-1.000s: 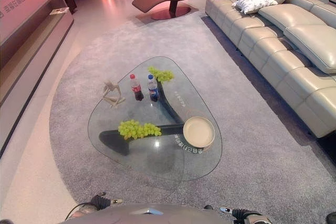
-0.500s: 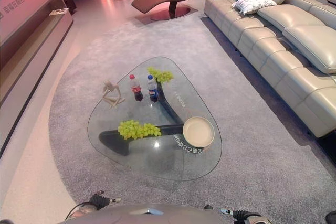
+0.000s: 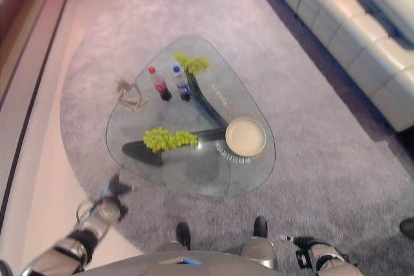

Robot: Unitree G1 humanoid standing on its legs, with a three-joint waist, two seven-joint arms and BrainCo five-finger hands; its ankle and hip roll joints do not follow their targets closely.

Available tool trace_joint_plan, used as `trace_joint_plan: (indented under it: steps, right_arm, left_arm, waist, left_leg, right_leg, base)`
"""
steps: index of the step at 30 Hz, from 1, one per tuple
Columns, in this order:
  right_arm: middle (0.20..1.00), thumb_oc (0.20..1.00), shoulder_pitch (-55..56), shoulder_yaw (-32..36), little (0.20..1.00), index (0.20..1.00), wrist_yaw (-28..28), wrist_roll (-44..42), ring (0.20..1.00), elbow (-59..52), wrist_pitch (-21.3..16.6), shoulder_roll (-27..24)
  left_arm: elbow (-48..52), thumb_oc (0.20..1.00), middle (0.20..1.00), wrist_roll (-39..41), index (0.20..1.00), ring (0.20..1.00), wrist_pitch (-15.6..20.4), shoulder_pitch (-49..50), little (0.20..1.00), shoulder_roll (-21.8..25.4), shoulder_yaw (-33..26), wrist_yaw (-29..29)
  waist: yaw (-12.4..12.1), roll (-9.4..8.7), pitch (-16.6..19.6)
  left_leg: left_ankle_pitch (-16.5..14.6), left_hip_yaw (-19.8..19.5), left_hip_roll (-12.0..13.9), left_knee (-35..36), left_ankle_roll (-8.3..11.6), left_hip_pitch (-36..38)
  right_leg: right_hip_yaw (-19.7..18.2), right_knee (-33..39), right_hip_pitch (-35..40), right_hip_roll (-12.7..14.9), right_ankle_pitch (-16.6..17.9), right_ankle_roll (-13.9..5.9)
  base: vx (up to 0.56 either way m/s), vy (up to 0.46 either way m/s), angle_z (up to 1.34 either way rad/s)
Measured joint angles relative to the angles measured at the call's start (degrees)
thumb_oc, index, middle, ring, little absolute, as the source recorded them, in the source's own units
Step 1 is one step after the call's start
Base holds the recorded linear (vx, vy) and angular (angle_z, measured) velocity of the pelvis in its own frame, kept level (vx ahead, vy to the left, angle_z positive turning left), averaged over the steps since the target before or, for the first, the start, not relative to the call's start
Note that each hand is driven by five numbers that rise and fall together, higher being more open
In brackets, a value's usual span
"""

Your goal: Pick up fruits into the plate

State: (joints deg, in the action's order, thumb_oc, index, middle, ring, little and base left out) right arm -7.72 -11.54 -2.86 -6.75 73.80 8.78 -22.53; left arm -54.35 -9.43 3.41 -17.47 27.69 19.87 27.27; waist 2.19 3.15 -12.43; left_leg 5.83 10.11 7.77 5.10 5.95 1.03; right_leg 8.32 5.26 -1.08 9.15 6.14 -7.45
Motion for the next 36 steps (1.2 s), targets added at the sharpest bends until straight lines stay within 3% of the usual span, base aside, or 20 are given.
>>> trace_joint_plan:
  steps: [5, 11, 17, 23, 29, 36]
  right_arm:
    - [1.0, 1.0, -5.0, -2.5, 1.0, 1.0, -0.1, -1.6, 1.0, -2.3, -2.6, -1.9]
    - [1.0, 1.0, -6.9, -3.0, 1.0, 1.0, -0.7, -2.7, 1.0, -3.9, -4.8, -4.0]
    - [1.0, 1.0, -11.5, -4.8, 1.0, 1.0, -1.1, -4.0, 1.0, -4.1, -5.1, -4.2]
    - [1.0, 1.0, -11.9, -5.0, 1.0, 1.0, -0.7, -4.2, 1.0, -4.3, -5.1, -4.2]
    - [1.0, 1.0, -13.1, -5.0, 1.0, 1.0, 0.0, -5.1, 1.0, -4.6, -5.2, -5.2]
    - [1.0, 1.0, -13.4, -5.0, 1.0, 1.0, 0.5, -6.5, 1.0, -4.9, -5.5, -6.1]
  left_arm:
    - [2.0, 1.0, 1.0, -9.1, 1.0, 1.0, 0.2, -11.2, 1.0, 7.1, 4.7, 2.5]
    - [1.0, 1.0, 1.0, -13.3, 1.0, 1.0, 0.1, -18.7, 1.0, 9.3, 5.9, 2.6]
    - [-5.2, 1.0, 1.0, -15.4, 1.0, 1.0, 0.3, -30.5, 1.0, 11.0, 10.8, 1.2]
    - [-6.1, 1.0, 1.0, -15.4, 1.0, 1.0, 0.4, -32.8, 1.0, 11.2, 13.0, -2.1]
    - [-8.4, 1.0, 1.0, -14.0, 1.0, 1.0, -1.0, -35.6, 1.0, 11.3, 16.7, -5.2]
    - [-10.0, 1.0, 1.0, -13.0, 1.0, 1.0, -2.1, -39.0, 1.0, 11.3, 17.0, -4.9]
  waist:
    - [1.6, 0.16, -5.5]
    - [2.9, -0.22, -10.7]
    - [4.3, -2.36, -17.2]
    - [4.8, -2.37, -17.8]
    - [5.5, -2.34, -17.8]
    - [6.1, -2.36, -17.9]
  left_leg:
    - [1.0, 0.4, 0.0, 0.0, -0.12, -3.7]
    - [1.1, 0.9, 0.1, 0.0, 0.02, -5.1]
    - [1.1, 0.7, 0.2, -2.8, 0.05, -10.1]
    - [1.1, 0.7, 0.1, -4.1, 0.01, -13.7]
    - [1.3, 0.7, 0.1, -8.0, -0.32, -22.3]
    - [0.5, -0.4, 0.1, -14.8, -0.69, -31.9]
  right_leg:
    - [-0.4, 0.0, -3.9, 0.0, 1.2, 0.16]
    - [-1.1, 0.0, -5.7, -0.2, 1.3, 0.23]
    - [-0.9, -3.7, -10.9, 0.2, 1.3, 0.24]
    - [-1.4, -5.6, -15.1, 0.4, 1.2, 0.21]
    - [-2.9, -10.4, -24.5, 0.8, 0.9, 0.4]
    - [-4.0, -21.4, -35.8, 1.8, -3.3, 1.04]
  base:
    - [-0.11, 0.048, -0.06]
    - [-0.09, -0.013, -0.04]
    - [-0.06, 0.002, 0.01]
    - [0.0, 0.014, -0.02]
    - [0.0, 0.012, -0.02]
    - [0.01, 0.015, 0.05]
